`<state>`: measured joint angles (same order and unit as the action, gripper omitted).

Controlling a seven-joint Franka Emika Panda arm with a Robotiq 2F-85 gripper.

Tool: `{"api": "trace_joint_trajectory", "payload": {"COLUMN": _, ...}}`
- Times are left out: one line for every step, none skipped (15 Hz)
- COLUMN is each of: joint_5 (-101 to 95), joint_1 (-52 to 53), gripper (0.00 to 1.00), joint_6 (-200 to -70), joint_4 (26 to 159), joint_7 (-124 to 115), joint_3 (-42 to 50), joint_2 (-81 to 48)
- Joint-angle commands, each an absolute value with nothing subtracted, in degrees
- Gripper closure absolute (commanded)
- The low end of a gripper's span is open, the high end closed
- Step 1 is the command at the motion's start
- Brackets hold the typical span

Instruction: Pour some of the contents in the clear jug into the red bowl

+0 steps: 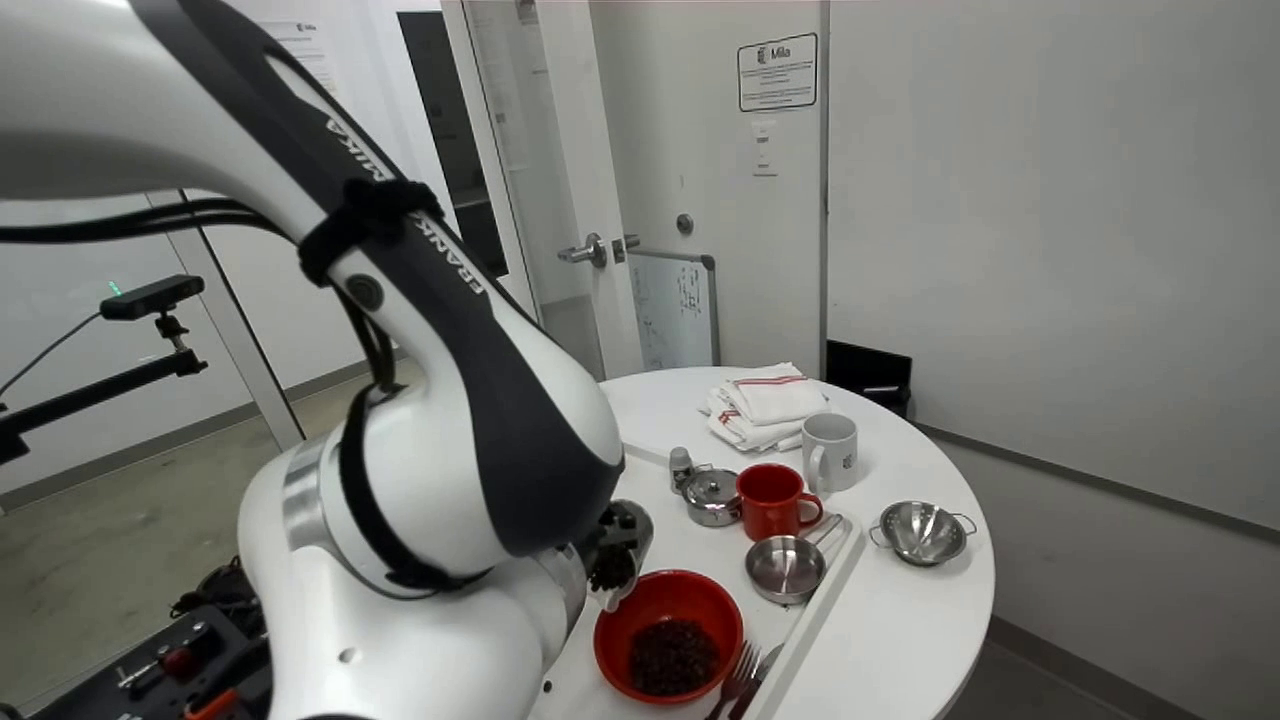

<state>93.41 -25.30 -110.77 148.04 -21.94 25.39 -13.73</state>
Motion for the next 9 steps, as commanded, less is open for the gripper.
{"api": "trace_joint_trajectory", "payload": {"joint_5": 91.8, "joint_1": -21.0, "gripper": 0.93, "joint_6": -120.1, "joint_4": 146.5, "joint_7": -22.2, "joint_3": 24.3, "joint_2": -10.9}}
{"api": "trace_joint_trajectory", "payload": {"joint_5": 91.2, "joint_1": -19.5, "gripper": 0.93, "joint_6": -124.2, "joint_4": 145.9, "joint_7": -23.0, "joint_3": 23.5, "joint_2": -10.0}}
{"api": "trace_joint_trajectory", "payload": {"joint_5": 90.3, "joint_1": -18.1, "gripper": 0.93, "joint_6": -127.8, "joint_4": 145.3, "joint_7": -23.8, "joint_3": 22.6, "joint_2": -9.3}}
{"api": "trace_joint_trajectory", "payload": {"joint_5": 88.8, "joint_1": -16.9, "gripper": 0.93, "joint_6": -130.9, "joint_4": 144.6, "joint_7": -24.4, "joint_3": 21.7, "joint_2": -8.6}}
{"api": "trace_joint_trajectory", "payload": {"joint_5": 87.6, "joint_1": -16.2, "gripper": 0.93, "joint_6": -132.6, "joint_4": 144.0, "joint_7": -24.7, "joint_3": 21.0, "joint_2": -8.3}}
{"api": "trace_joint_trajectory", "payload": {"joint_5": 86.6, "joint_1": -15.8, "gripper": 0.93, "joint_6": -133.7, "joint_4": 143.5, "joint_7": -24.8, "joint_3": 20.3, "joint_2": -7.9}}
{"api": "trace_joint_trajectory", "payload": {"joint_5": 85.9, "joint_1": -15.7, "gripper": 0.93, "joint_6": -134.0, "joint_4": 143.1, "joint_7": -24.4, "joint_3": 19.9, "joint_2": -7.8}}
{"api": "trace_joint_trajectory", "payload": {"joint_5": 85.5, "joint_1": -15.9, "gripper": 0.93, "joint_6": -133.7, "joint_4": 142.9, "joint_7": -23.7, "joint_3": 19.7, "joint_2": -7.6}}
{"api": "trace_joint_trajectory", "payload": {"joint_5": 85.8, "joint_1": -16.3, "gripper": 0.93, "joint_6": -132.8, "joint_4": 143.1, "joint_7": -22.6, "joint_3": 19.8, "joint_2": -7.1}}
